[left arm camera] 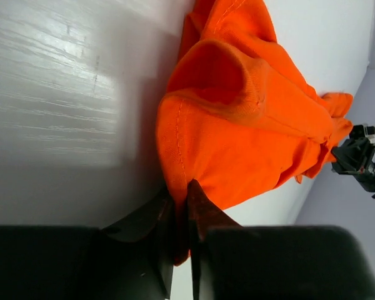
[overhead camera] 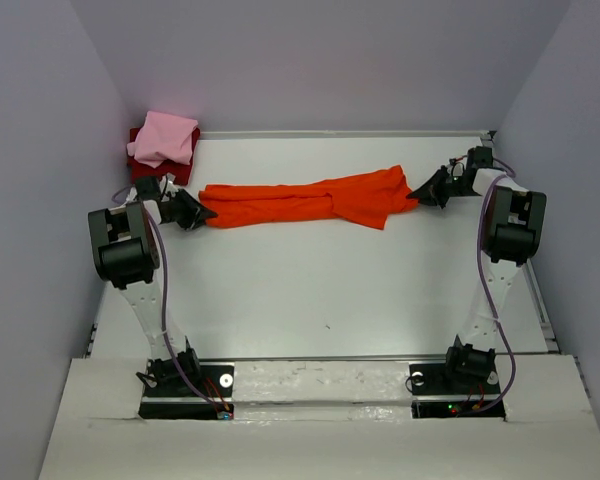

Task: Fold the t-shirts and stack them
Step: Fold the other side of the tshirt into a rectangle

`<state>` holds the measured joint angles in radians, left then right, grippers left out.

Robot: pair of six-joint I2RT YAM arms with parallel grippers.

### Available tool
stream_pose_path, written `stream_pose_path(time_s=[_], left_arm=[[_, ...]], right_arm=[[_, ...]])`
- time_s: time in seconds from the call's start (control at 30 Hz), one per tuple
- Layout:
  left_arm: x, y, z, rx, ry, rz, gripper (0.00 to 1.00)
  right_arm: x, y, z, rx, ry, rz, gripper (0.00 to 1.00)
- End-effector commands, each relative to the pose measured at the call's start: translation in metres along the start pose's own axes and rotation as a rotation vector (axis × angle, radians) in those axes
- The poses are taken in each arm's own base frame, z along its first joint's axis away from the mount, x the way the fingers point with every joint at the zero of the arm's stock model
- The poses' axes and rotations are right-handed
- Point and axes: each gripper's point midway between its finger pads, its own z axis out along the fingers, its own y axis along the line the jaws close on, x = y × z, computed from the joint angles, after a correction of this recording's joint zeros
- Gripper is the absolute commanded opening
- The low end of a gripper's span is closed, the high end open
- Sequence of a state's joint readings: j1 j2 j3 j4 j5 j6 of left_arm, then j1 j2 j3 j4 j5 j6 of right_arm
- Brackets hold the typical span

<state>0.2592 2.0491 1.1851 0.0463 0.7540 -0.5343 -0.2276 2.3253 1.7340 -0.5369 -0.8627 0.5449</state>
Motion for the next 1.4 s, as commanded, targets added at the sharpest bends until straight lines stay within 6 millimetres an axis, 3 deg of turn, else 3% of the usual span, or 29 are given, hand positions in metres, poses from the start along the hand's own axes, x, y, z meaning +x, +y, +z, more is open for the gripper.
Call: stream_pose_path(time_s=[0.0,0.03,0.6,1.17,1.37], left_arm=[[0.026,0.033,0.008,-0.160,0.098,-0.046,0.20],[0.027,0.033,0.009,-0.164,0.102,-0.042,0.18],[-0.012,0.048,-0.017,-0.313,0.072,0.029,0.17],[-0.016,0.075,-0.032,-0.335,0.123,0.038,0.18],[-0.021,0.081,-0.040,-0.339,0.124,0.042,0.18]], right_arm=[[-0.006,0.003,0.003,-0.007,-0.018,-0.028,0.07],[-0.006,0.002,0.003,-0.004,-0.019,-0.027,0.00],[-0.022,0.006,-0.005,0.038,-0.052,-0.052,0.00],[-0.045,-0.026,-0.037,0.096,-0.115,-0.006,0.00],[-0.049,-0.027,-0.042,0.091,-0.122,-0.002,0.00]])
